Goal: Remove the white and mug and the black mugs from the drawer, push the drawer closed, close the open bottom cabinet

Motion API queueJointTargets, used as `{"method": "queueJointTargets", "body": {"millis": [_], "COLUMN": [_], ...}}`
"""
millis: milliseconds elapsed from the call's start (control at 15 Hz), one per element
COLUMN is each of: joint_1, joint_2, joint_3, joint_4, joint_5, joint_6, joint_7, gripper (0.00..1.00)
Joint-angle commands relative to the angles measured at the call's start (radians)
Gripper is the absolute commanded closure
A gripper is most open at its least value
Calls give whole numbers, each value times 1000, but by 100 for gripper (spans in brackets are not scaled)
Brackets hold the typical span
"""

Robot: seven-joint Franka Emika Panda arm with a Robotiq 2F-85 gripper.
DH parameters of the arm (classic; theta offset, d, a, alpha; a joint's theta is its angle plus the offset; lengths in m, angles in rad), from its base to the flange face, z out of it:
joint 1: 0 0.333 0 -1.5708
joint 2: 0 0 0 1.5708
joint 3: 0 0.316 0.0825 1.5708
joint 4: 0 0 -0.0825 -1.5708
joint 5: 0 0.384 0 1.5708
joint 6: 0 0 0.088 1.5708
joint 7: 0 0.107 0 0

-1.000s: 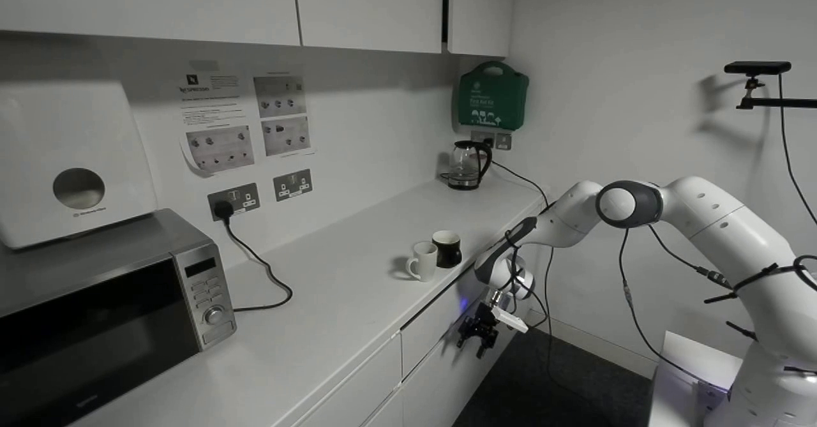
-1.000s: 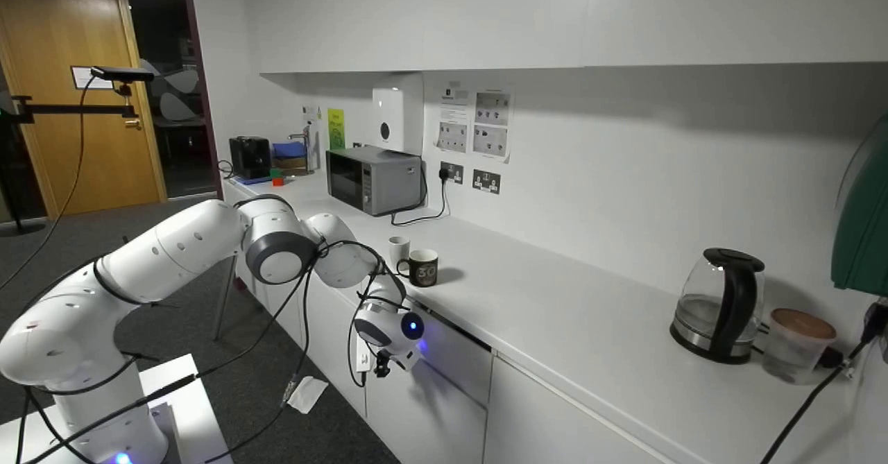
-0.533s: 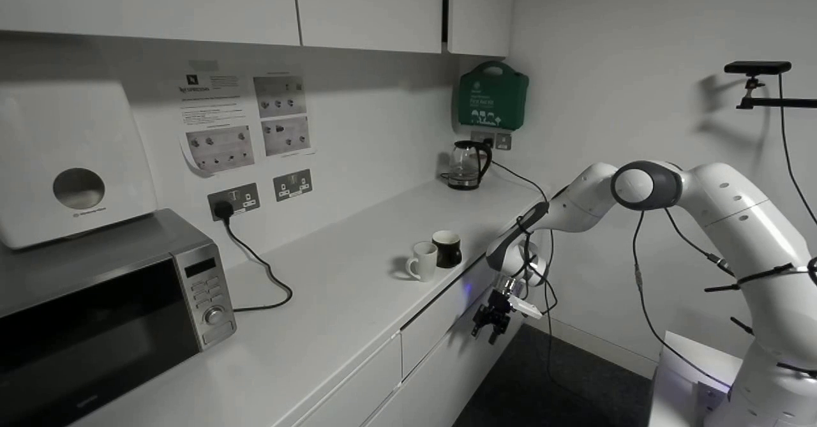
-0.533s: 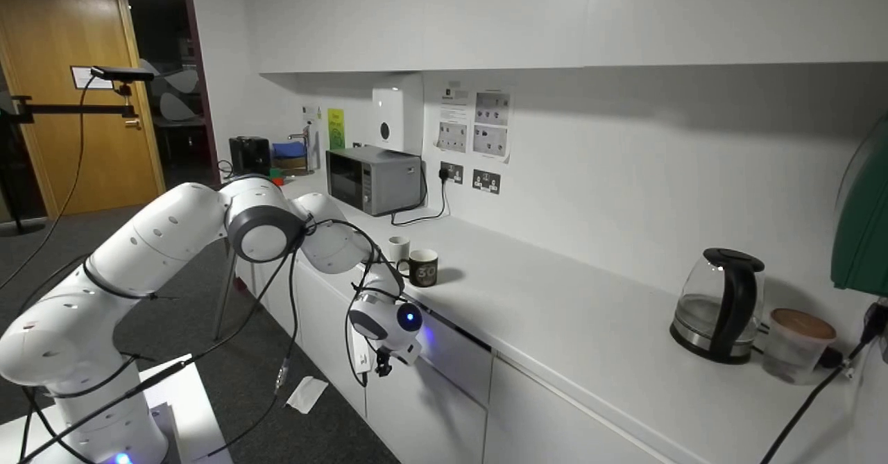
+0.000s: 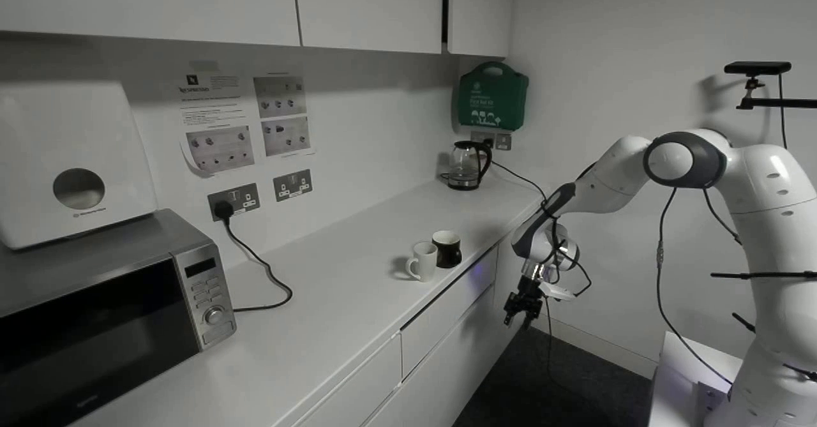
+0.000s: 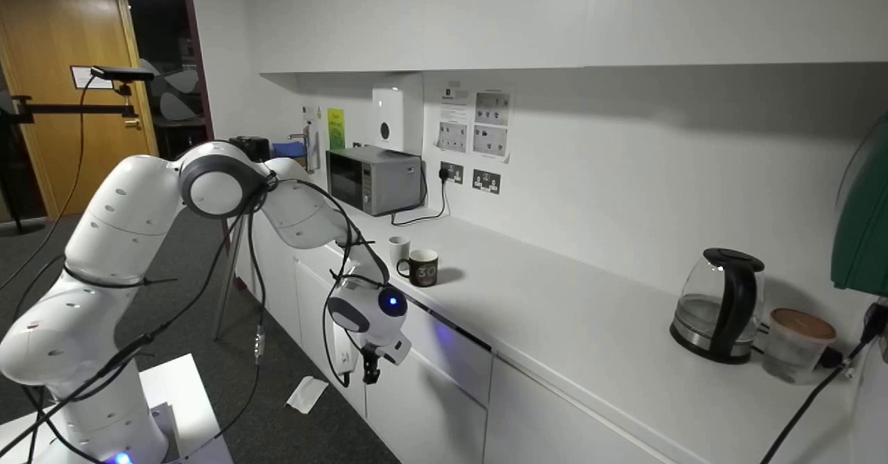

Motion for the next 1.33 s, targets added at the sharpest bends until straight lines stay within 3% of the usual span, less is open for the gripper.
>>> {"method": "queueJointTargets", "body": {"millis": [0,600,1133,1200,1267], "joint_1": [64,135,139,143,144], "joint_2": [-201,-560,-868,-825,-848], "joint_3": [-80,-202,-277,-288,-291], "joint_4": [-195,-492,-681,-601,-610], "joint_5": [-77,-518,-569,-601,-638], "joint_6": [29,72,111,86,91], "joint_7": [45,277,252,231,225], "gripper": [0,0,0,0,0]}}
